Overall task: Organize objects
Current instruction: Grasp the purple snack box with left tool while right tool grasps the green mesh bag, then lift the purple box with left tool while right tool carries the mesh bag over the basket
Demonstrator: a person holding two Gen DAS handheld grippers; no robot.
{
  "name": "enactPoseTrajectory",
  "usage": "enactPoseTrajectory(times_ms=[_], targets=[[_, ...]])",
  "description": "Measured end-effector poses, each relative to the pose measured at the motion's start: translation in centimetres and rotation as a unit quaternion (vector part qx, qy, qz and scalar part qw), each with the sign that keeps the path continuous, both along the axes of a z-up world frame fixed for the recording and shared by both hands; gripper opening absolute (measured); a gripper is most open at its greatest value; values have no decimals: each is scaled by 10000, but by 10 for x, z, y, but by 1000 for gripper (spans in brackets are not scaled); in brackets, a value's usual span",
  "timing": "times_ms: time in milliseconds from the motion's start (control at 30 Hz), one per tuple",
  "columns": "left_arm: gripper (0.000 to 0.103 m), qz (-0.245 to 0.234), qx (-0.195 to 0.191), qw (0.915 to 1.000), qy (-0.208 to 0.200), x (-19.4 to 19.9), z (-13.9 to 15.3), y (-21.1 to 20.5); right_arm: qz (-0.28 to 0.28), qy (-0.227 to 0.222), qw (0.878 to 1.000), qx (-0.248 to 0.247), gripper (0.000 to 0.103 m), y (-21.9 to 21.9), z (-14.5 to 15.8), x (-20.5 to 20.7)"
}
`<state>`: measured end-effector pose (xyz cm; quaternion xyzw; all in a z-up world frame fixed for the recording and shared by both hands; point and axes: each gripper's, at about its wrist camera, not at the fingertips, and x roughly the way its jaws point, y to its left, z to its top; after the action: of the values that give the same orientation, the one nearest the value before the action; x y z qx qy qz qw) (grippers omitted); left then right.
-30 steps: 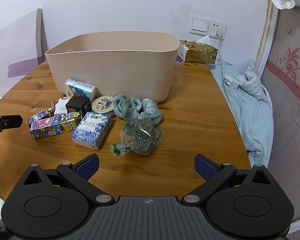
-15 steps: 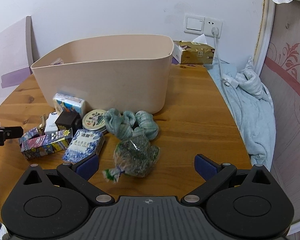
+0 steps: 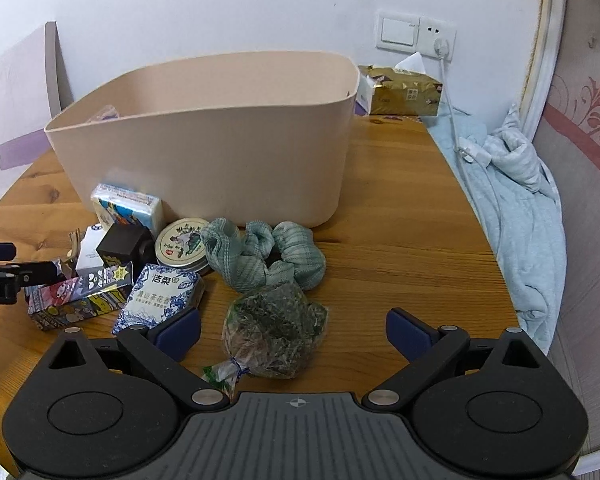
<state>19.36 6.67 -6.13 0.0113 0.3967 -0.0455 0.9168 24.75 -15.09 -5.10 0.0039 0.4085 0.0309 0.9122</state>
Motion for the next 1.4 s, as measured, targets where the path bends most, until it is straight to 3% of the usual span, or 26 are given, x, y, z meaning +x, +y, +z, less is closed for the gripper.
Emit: enactPoseTrajectory(times_ms=[233, 400, 567, 633, 767, 867, 933, 1167, 1400], targets=[[91, -110, 68, 9996, 261, 8, -14, -3, 102, 177, 9998, -42, 94, 6, -11, 11], [90, -153, 128, 9996, 179, 6, -16, -3, 98, 260, 9996, -32, 87, 5, -16, 13], [89, -185, 118, 9997, 94, 6, -18, -1, 48, 268, 9996, 40, 73, 3, -21, 13], [83, -190, 112, 9998, 39, 6, -18, -2, 31, 258, 9996, 56, 65, 2, -22, 13], [50, -197, 107, 9997, -42, 5, -14, 0, 52, 228, 9997, -28, 53, 5, -22, 12], [38, -183, 106, 9998, -14, 5, -12, 0, 78, 196, 9998, -65, 43, 6, -22, 11], [24, -163, 96, 9998, 1, 3, -11, 1, 93, 197, 9997, -51, 31, 6, -21, 10], [23, -27, 84, 9999, 85, -5, -5, 6, 44, 115, 9999, 38, 29, -1, -16, 6], [23, 5, 57, 9997, -243, -14, 23, 11, -35, -105, 9999, 63, 29, -13, 2, -1]])
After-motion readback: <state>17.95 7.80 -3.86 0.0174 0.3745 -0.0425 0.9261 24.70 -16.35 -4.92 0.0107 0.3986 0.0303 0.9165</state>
